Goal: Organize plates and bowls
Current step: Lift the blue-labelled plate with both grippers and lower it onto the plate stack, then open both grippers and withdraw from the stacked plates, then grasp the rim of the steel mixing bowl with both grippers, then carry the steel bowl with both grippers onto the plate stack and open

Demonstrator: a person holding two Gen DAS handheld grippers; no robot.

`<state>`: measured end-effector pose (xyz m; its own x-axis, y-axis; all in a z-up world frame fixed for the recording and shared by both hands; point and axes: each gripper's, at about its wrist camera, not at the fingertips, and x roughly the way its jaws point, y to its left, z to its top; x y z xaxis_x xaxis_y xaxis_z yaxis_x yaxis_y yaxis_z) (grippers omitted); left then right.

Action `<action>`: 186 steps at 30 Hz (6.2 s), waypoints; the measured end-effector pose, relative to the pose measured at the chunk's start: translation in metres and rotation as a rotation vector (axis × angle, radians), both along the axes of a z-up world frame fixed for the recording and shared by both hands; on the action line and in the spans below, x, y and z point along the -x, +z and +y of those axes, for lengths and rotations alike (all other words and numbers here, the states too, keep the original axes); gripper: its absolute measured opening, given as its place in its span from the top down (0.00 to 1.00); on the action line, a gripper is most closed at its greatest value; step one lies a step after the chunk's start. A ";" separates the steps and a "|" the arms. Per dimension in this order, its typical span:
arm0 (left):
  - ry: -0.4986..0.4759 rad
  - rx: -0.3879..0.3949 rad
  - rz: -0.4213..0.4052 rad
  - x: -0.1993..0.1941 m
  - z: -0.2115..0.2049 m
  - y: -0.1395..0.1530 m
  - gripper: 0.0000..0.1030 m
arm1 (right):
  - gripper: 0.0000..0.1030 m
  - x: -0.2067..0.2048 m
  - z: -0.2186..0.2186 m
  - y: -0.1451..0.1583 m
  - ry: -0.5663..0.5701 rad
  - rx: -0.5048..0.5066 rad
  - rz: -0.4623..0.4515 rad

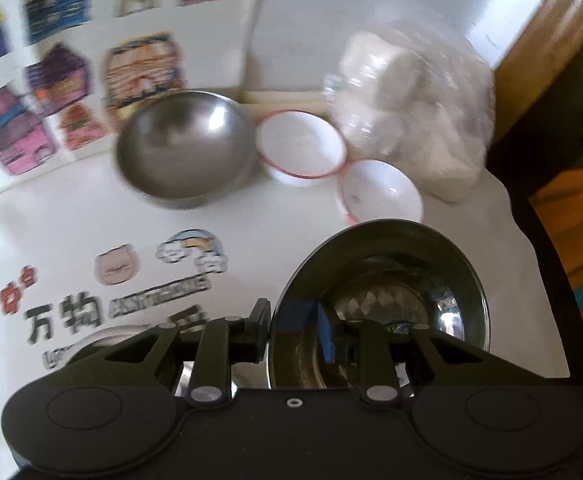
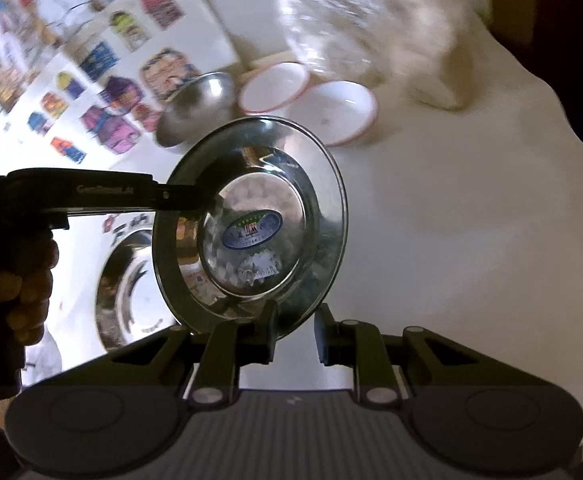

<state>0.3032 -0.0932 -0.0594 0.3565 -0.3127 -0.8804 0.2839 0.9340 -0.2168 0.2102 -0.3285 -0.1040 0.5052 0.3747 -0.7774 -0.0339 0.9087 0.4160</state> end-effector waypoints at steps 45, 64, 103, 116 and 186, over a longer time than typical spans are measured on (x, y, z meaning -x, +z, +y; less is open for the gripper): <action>0.443 -0.083 0.026 0.031 0.177 -0.013 0.72 | 0.79 -0.048 0.162 -0.003 0.400 0.045 0.000; 0.367 -0.132 0.072 0.037 0.162 -0.027 0.68 | 0.77 -0.052 0.159 -0.011 0.373 0.050 0.042; 0.363 -0.157 0.057 0.037 0.132 -0.017 0.22 | 0.47 -0.051 0.122 -0.012 0.350 0.006 0.034; 0.355 -0.181 0.005 -0.055 0.110 -0.009 0.01 | 0.00 -0.080 0.067 -0.010 0.141 -0.127 -0.029; 0.022 0.005 0.067 -0.028 0.023 -0.008 0.82 | 0.78 -0.068 0.034 -0.004 -0.076 -0.098 0.002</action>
